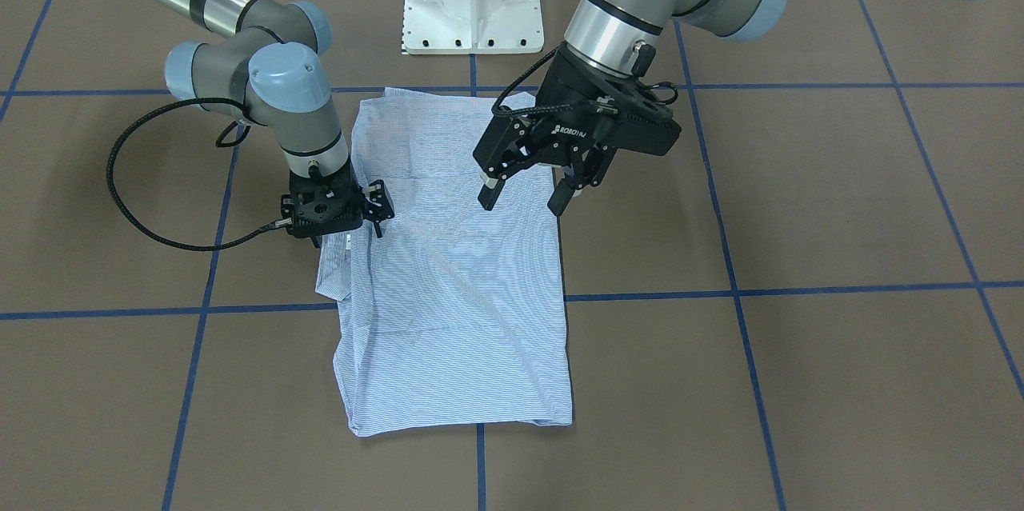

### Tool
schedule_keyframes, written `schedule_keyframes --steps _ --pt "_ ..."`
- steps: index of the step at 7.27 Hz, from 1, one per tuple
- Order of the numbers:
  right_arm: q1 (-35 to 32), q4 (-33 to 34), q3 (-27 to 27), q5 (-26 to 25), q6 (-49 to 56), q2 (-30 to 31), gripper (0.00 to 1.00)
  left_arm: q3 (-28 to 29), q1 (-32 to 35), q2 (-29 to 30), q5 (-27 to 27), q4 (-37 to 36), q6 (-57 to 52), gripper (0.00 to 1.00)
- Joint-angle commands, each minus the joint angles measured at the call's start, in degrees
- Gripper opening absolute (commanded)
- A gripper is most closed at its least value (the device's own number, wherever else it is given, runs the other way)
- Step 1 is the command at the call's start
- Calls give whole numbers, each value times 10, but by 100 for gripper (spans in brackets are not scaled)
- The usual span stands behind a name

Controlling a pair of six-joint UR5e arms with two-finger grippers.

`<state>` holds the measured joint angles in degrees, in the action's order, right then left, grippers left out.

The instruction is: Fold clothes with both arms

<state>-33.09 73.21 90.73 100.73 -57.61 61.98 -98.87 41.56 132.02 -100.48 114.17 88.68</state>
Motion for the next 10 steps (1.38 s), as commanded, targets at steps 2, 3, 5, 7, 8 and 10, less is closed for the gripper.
schedule_keyframes --steps 2,3,5,7,8,10 --pt "-10 0 3 1 5 16 100 -2 -1 1 -5 0 2 100" --pt "-13 1 2 1 19 17 100 -2 -1 1 -6 0 3 100" --pt "-23 26 8 3 41 18 100 -3 -1 2 -6 0 4 100" --pt "-33 26 9 5 54 19 100 -4 -7 1 -5 0 6 100" --pt "-33 26 9 4 54 19 100 -4 -8 1 -6 0 6 100" --pt "-33 27 9 4 55 22 100 -4 -9 0 -6 0 7 100"
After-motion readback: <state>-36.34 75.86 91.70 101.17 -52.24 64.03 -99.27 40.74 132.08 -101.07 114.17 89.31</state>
